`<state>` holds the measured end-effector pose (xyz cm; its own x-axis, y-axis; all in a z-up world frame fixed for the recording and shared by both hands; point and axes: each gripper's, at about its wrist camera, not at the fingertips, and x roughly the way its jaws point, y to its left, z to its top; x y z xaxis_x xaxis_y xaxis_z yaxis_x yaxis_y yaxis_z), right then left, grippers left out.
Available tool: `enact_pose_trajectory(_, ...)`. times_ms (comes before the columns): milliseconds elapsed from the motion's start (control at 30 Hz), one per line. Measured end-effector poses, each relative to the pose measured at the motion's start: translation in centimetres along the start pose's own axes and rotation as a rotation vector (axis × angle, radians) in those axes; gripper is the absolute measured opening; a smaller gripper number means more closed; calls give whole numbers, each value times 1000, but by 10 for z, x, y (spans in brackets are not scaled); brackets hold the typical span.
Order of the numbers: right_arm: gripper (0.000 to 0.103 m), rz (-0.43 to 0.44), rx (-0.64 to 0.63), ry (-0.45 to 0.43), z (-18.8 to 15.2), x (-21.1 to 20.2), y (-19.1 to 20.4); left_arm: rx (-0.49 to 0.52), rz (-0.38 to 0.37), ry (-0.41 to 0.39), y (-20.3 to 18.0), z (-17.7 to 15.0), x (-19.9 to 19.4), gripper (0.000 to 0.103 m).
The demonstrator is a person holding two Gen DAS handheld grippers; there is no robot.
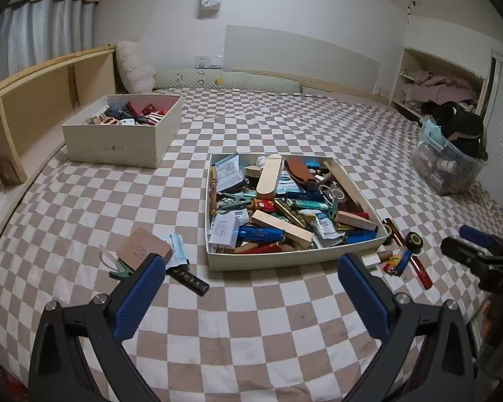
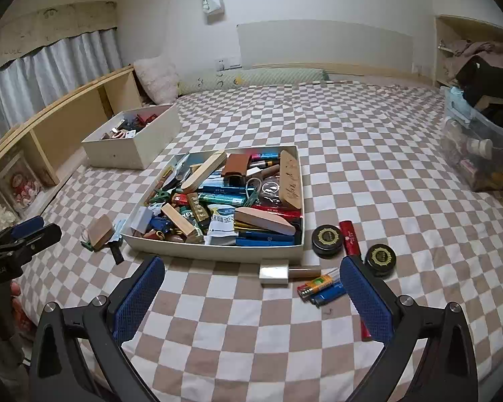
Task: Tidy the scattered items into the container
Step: 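Lift both tools up out of the tray and back away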
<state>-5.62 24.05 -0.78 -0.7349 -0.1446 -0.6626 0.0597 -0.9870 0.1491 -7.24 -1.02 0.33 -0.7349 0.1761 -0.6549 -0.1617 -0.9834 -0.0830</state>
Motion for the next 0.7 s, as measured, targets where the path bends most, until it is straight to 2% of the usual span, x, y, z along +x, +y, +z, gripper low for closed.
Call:
enact_pose_trajectory(433,103,-21,19,-17,-17,-17,-11,4,27,-13,9,-20,-15,103)
enact_pose_trajectory(700,103,-23,20,-7,-33,-17,-10,-26,42,-17,33,-33,-24,103)
